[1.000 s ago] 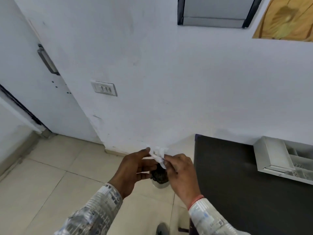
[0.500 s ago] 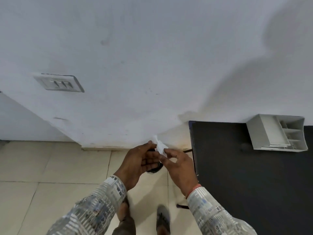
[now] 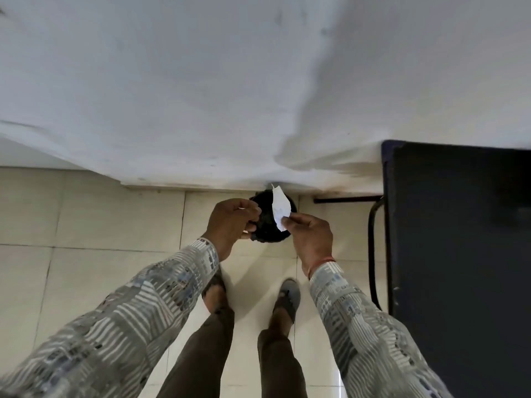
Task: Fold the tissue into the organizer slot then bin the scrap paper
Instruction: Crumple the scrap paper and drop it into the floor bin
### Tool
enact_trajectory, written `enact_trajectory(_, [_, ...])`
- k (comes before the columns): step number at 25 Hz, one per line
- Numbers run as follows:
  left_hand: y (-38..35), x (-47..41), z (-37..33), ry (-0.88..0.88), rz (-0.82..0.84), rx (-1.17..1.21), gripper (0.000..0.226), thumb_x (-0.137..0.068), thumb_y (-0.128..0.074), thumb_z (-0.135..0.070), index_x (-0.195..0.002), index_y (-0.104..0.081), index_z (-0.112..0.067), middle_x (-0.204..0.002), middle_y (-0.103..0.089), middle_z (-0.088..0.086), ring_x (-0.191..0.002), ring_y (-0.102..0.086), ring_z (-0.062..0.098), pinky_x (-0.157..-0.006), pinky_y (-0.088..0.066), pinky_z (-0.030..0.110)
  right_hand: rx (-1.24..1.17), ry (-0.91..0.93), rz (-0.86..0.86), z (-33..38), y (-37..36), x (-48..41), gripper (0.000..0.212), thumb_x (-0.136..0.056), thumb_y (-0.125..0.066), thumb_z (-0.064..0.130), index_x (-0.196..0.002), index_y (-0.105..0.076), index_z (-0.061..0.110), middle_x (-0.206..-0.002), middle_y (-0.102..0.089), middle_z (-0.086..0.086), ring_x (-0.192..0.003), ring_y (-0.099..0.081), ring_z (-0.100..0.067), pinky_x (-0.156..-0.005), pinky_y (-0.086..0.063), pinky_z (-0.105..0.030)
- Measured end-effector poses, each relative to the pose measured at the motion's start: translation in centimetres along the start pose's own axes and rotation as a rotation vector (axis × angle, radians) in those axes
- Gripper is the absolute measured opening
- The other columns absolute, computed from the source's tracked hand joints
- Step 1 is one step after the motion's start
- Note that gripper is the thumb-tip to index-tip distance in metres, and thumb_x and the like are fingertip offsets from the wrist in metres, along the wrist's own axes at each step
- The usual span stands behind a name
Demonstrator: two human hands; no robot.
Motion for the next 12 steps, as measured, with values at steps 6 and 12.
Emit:
enact_trajectory(6, [-0.6,-14.3,11.1,-0.015,-0.136,-0.239,0.027,-0.071,-0.081,-0.023,-0.089,-0.075,-0.043,-0.073,-0.08,-0.005,-0.08,-0.077,0.029,-0.082,-0.065,0.051,0.192,-0.095,0.072,-12.1,-7.4,-11.3,0.018,-0.082,-0.086,0.029,-0.094,-0.086,0.017,-0.095,-0.084,-0.001,-0.094,-0.075,-0.017,-0.091,-0.057,-0.027])
enact_trajectory(12, [-0.6,-22.9,16.1,-0.065,-0.136,-0.384,0.038,-0.067,-0.088,-0.03,-0.091,-0.072,-0.055,-0.09,-0.072,-0.01,-0.084,-0.074,0.03,-0.086,-0.064,0.053,0.312,-0.159,0.115,-18.2,-12.9,-18.5,0.026,-0.093,-0.074,0.029,-0.111,-0.081,0.012,-0.119,-0.079,-0.011,-0.115,-0.07,-0.03,-0.097,-0.052,-0.028])
Point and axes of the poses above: each hand's wrist, its own x-axis away from the middle knuckle, its own y-axis out of the back of the hand, z = x × y, the point moved 2 cm from there along -x, towards the middle knuckle
